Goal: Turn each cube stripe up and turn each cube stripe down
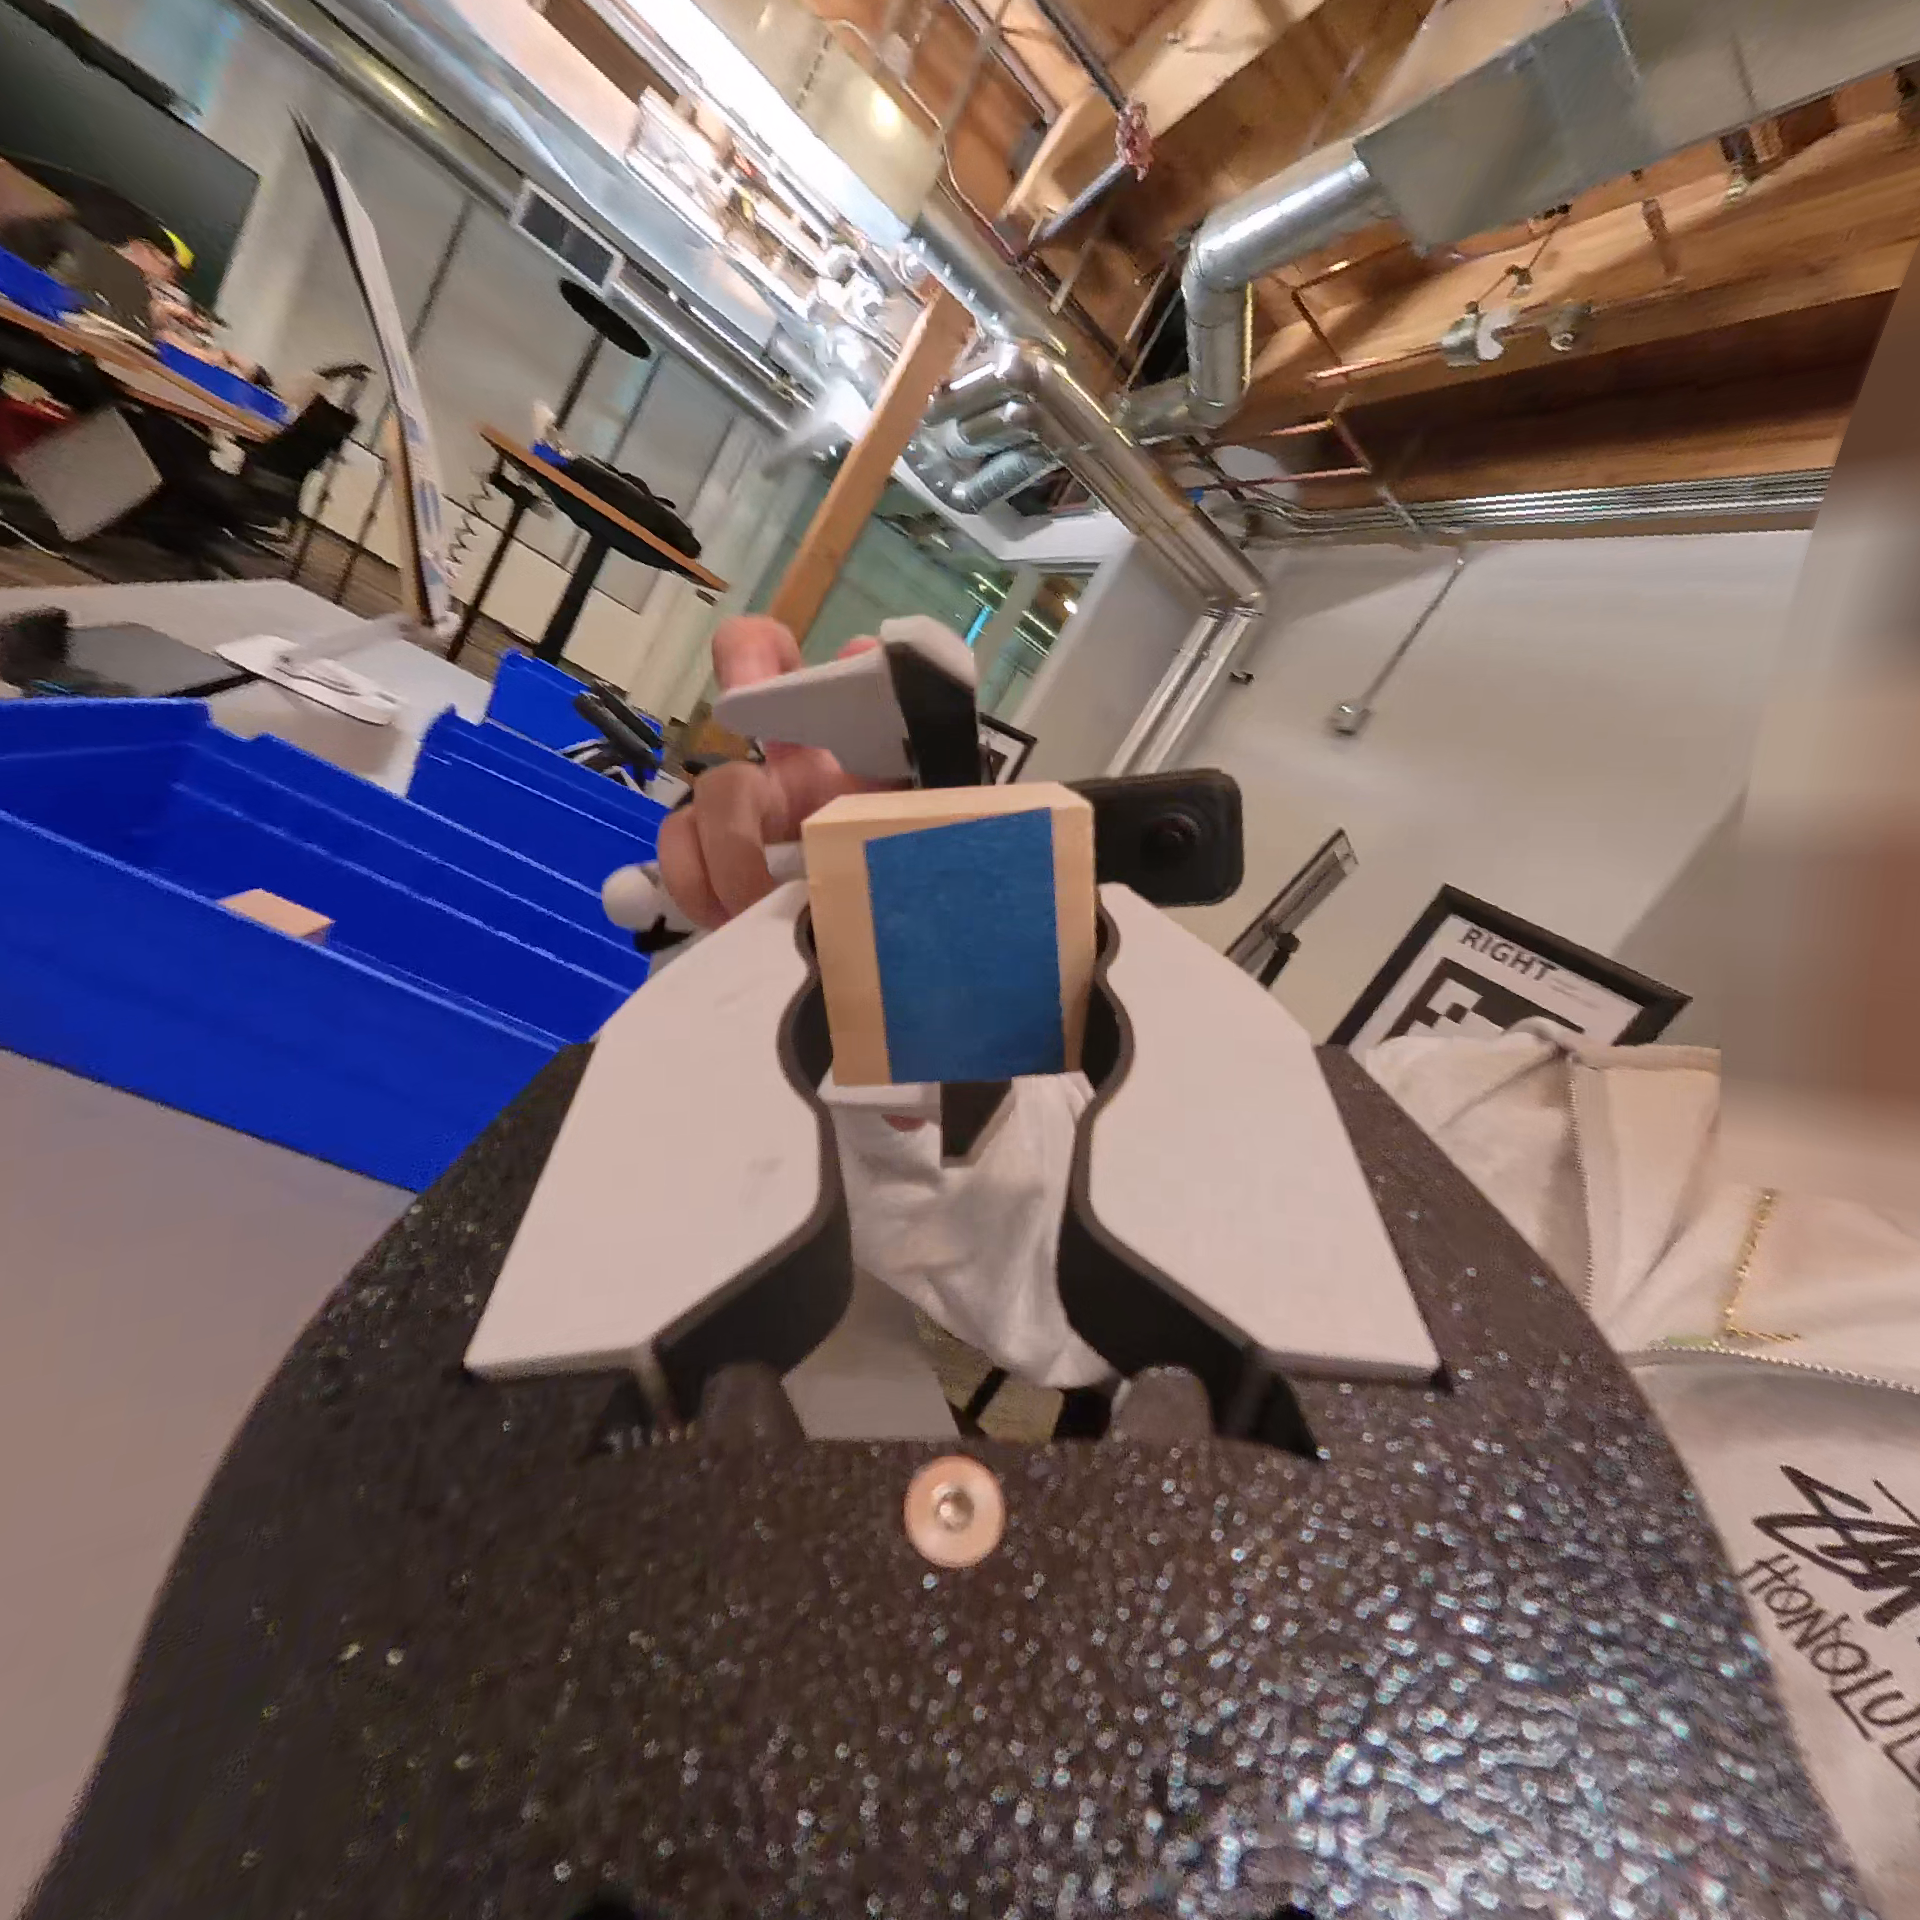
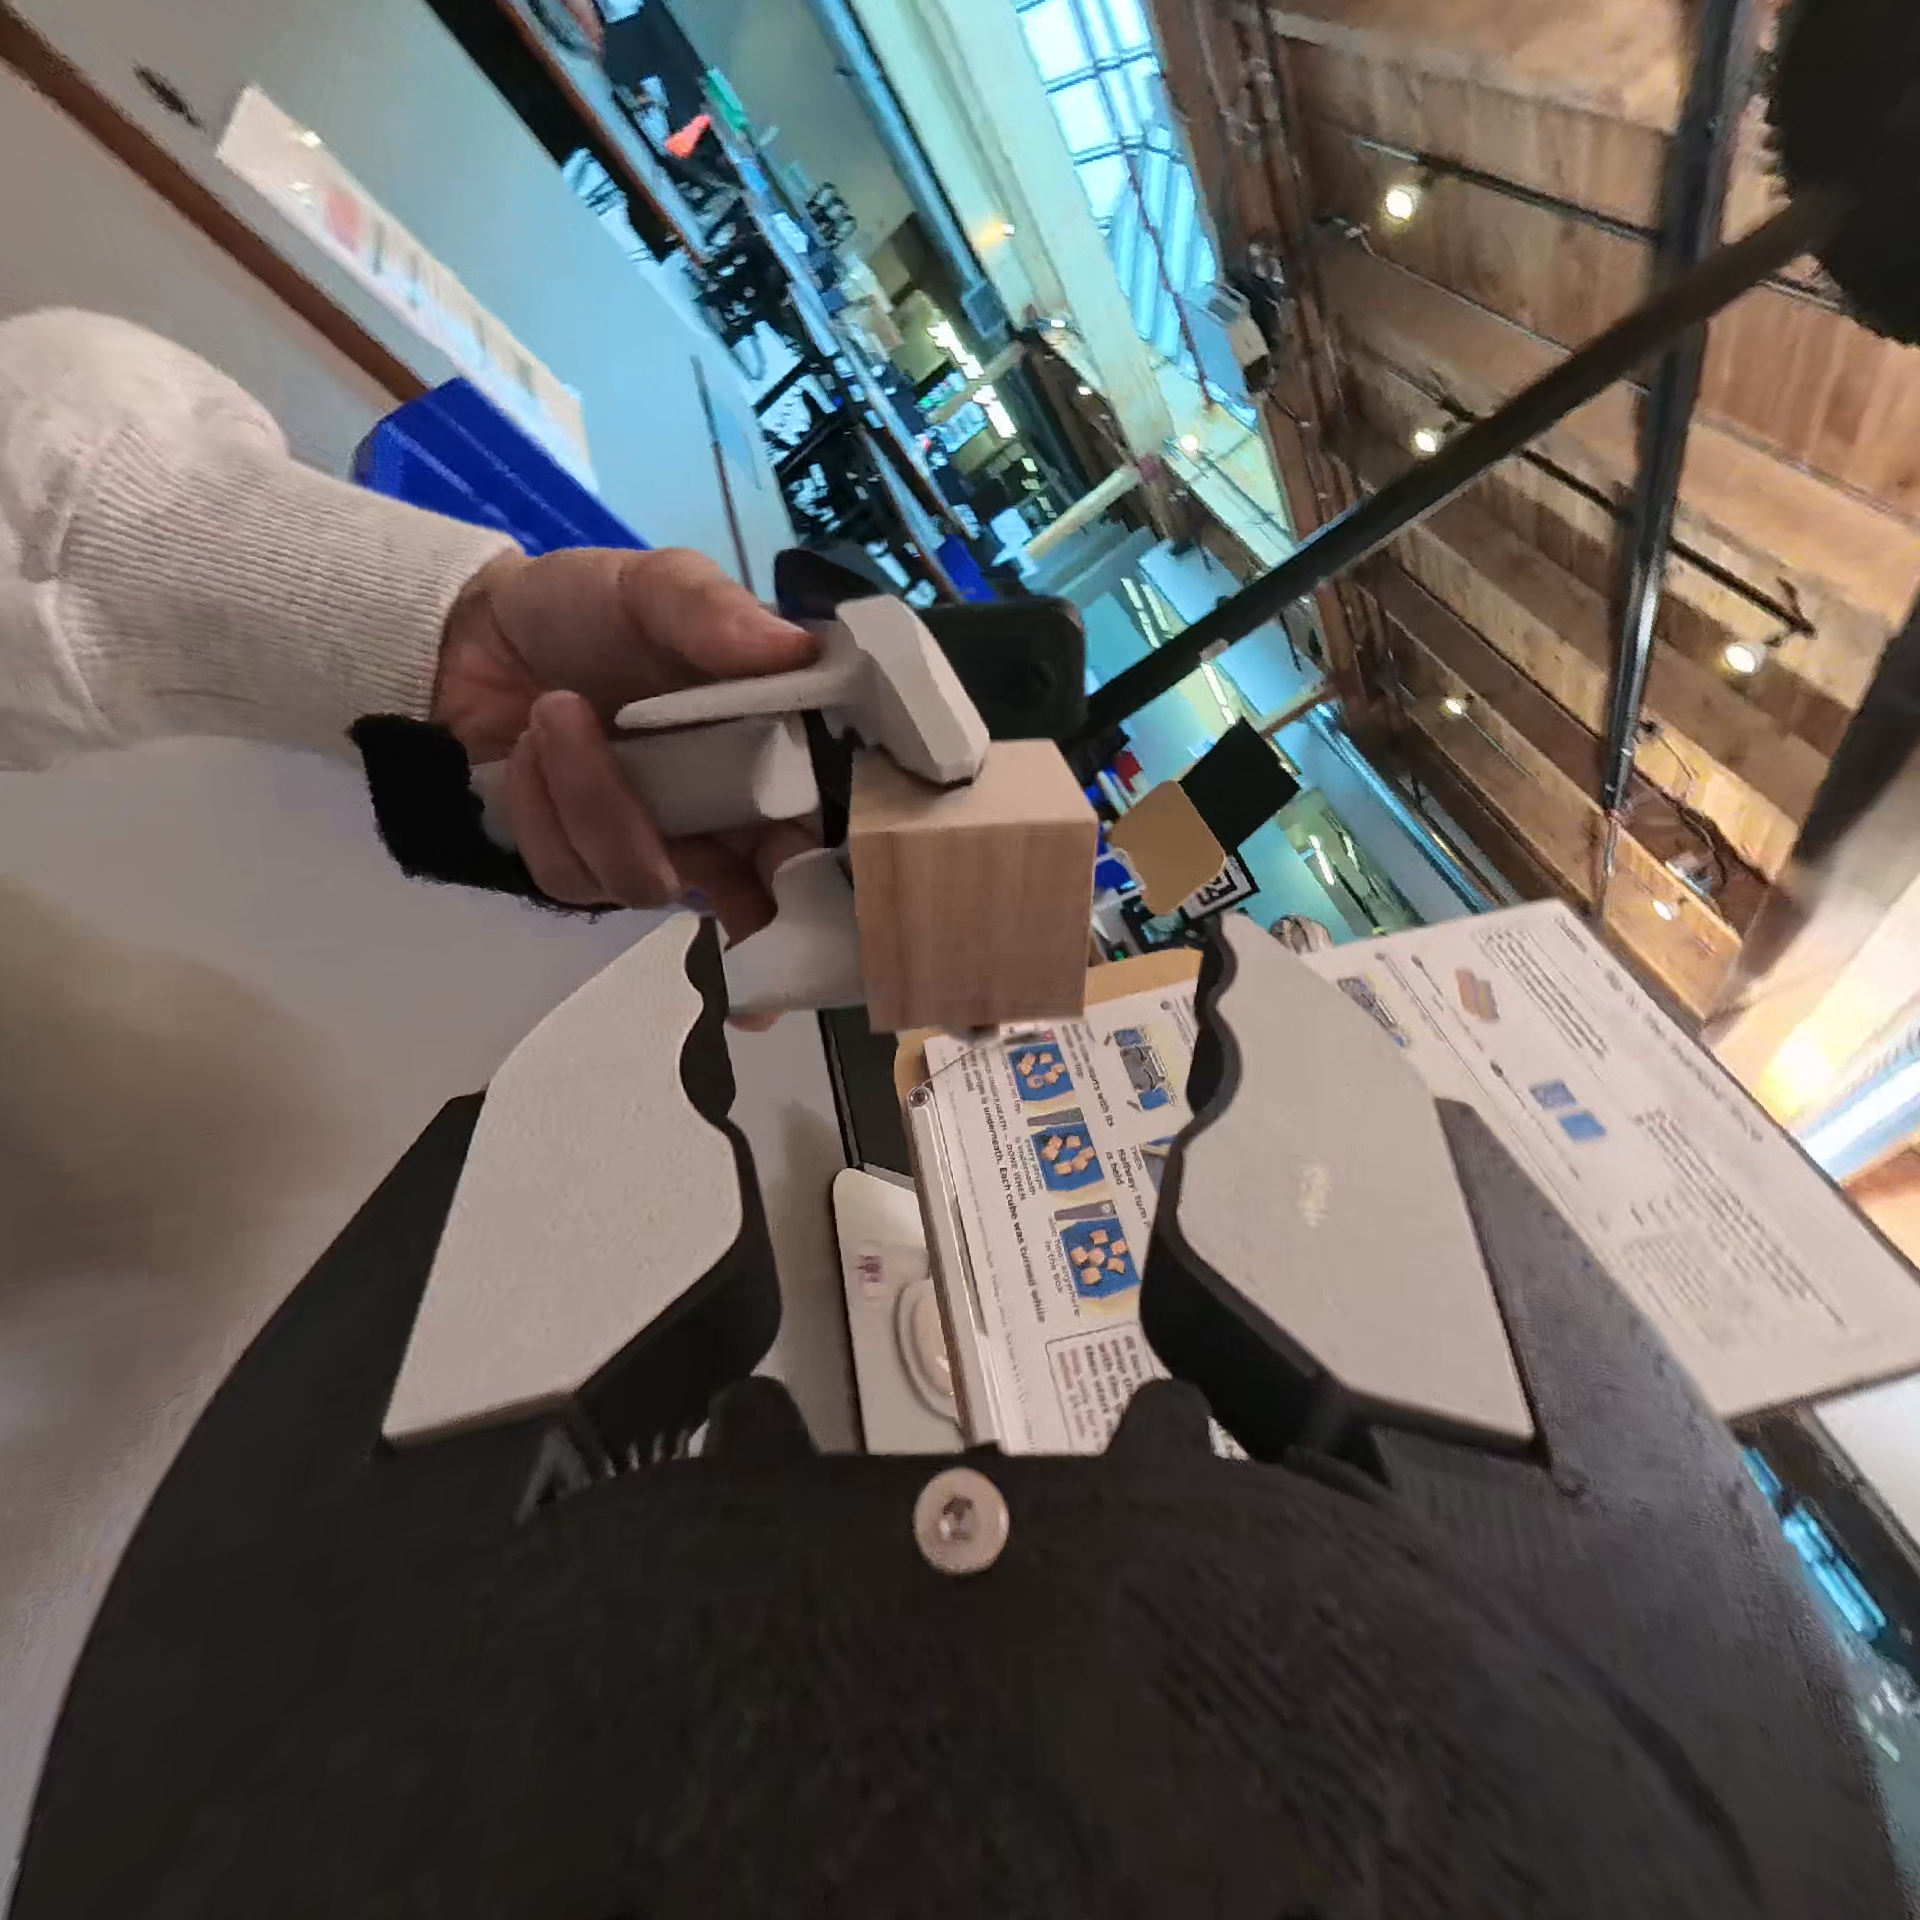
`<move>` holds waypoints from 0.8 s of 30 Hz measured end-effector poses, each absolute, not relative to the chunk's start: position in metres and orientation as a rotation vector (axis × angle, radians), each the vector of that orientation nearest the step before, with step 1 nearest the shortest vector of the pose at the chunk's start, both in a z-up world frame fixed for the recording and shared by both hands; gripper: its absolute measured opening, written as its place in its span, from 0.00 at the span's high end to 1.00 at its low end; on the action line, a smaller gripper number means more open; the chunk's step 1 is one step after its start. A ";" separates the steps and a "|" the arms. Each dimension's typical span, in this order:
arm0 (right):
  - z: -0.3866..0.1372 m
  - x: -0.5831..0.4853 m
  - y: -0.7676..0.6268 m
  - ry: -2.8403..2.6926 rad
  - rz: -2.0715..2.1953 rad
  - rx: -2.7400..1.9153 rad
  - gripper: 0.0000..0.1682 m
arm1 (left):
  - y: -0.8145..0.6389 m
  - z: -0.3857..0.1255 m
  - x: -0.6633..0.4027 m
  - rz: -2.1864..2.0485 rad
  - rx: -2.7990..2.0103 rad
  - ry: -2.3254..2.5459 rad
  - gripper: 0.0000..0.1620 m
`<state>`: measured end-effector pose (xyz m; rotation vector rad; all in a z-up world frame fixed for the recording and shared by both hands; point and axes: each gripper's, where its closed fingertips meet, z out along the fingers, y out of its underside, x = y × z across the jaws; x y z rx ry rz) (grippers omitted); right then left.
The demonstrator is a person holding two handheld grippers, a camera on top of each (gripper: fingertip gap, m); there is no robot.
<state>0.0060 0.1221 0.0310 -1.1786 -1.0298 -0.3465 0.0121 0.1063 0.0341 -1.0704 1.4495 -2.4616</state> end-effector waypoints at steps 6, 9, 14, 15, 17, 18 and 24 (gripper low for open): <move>0.036 -0.001 0.119 -1.141 -0.357 -1.164 0.57 | 0.095 0.036 0.010 -2.515 -1.047 1.490 0.72; 0.035 -0.004 0.116 -1.163 -0.355 -1.140 0.65 | 0.094 0.036 0.008 -2.513 -1.040 1.498 0.72; 0.036 -0.007 0.114 -1.164 -0.336 -1.130 0.73 | 0.093 0.037 0.006 -2.504 -1.030 1.503 0.72; 0.036 -0.008 0.114 -1.161 -0.332 -1.135 0.73 | 0.093 0.037 0.006 -2.499 -1.027 1.497 0.72; 0.037 -0.008 0.115 -1.153 -0.321 -1.162 0.73 | 0.094 0.038 0.006 -2.490 -1.025 1.477 0.72; 0.037 -0.008 0.115 -1.150 -0.321 -1.174 0.73 | 0.095 0.038 0.006 -2.486 -1.032 1.457 0.72; 0.041 0.008 0.109 -1.144 -0.316 -1.248 0.73 | 0.110 0.036 0.011 -2.281 -1.103 1.321 0.58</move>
